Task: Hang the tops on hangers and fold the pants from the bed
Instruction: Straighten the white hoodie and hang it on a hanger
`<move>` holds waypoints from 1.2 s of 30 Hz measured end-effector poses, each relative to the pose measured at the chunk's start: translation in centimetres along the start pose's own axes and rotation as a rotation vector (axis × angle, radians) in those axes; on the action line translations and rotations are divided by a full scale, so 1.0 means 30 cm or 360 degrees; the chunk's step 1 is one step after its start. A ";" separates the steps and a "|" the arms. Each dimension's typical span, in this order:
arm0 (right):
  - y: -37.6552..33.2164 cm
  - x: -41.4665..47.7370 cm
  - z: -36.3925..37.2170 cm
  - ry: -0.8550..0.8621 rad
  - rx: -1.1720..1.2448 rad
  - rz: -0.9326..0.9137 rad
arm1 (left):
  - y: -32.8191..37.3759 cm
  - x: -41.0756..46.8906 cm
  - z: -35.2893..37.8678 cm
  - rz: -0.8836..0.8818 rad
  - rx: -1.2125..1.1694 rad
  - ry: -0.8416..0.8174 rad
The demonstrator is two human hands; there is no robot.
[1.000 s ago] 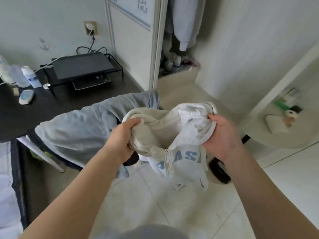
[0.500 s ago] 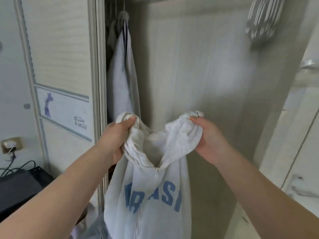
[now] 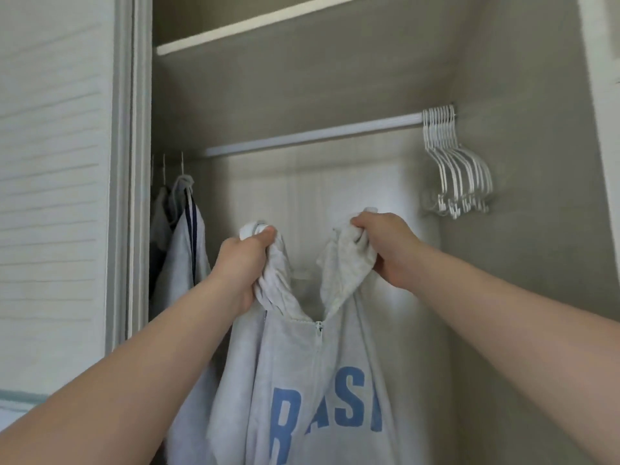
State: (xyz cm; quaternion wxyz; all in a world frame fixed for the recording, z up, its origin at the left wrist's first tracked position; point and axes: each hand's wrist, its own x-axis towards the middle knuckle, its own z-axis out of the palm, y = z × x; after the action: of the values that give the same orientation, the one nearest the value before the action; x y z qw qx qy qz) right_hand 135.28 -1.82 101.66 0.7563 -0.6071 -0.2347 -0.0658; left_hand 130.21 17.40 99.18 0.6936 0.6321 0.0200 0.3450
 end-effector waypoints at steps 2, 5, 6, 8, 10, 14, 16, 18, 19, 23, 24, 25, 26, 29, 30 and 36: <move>-0.058 0.073 -0.007 0.0059 -0.0204 -0.0046 | 0.052 0.077 0.048 0.0068 -0.0003 -0.0005; -0.144 0.167 -0.034 0.0118 -0.0546 -0.0129 | 0.116 0.173 0.127 0.0155 0.0014 0.0006; -0.179 0.193 -0.042 0.0134 -0.0712 -0.0176 | 0.139 0.196 0.155 0.0176 0.0021 0.0004; -0.255 0.241 -0.066 0.0196 -0.1204 -0.0386 | 0.182 0.242 0.218 0.0249 0.0031 -0.0015; -0.330 0.270 -0.090 0.0364 -0.1904 -0.0654 | 0.221 0.279 0.283 0.0374 0.0035 -0.0047; -0.427 0.310 -0.161 0.0798 -0.2956 -0.0844 | 0.261 0.320 0.395 0.0422 -0.0023 -0.0104; -0.447 0.329 -0.205 0.0917 -0.3212 -0.0669 | 0.264 0.327 0.435 0.0374 -0.0061 -0.0102; -0.446 0.347 -0.240 0.0939 -0.3229 -0.0478 | 0.256 0.340 0.463 0.0360 -0.0052 -0.0129; -0.441 0.355 -0.252 0.0934 -0.3216 -0.0431 | 0.248 0.346 0.472 0.0351 -0.0028 -0.0139; -0.398 0.387 -0.290 0.0954 -0.3211 -0.0454 | 0.213 0.362 0.470 0.0308 0.0013 -0.0111; -0.386 0.400 -0.299 0.0957 -0.3199 -0.0460 | 0.206 0.368 0.465 0.0309 0.0017 -0.0099; -0.377 0.415 -0.305 0.0970 -0.3187 -0.0471 | 0.199 0.378 0.459 0.0308 0.0017 -0.0085; -0.369 0.430 -0.310 0.0994 -0.3176 -0.0479 | 0.194 0.386 0.452 0.0302 0.0019 -0.0073; -0.361 0.471 -0.320 0.1109 -0.3132 -0.0569 | 0.181 0.406 0.435 0.0269 0.0037 -0.0068; -0.362 0.482 -0.322 0.1137 -0.3106 -0.0594 | 0.177 0.409 0.430 0.0264 0.0043 -0.0065; -0.355 0.523 -0.311 0.1252 -0.2987 -0.0777 | 0.167 0.421 0.397 0.0261 0.0129 -0.0030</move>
State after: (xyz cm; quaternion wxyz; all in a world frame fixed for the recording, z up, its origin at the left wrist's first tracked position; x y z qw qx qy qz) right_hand 147.57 -10.49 116.51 -0.0296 -0.8223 0.0570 -0.5654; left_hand 143.07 13.30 111.17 0.6370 0.6625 -0.0243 0.3935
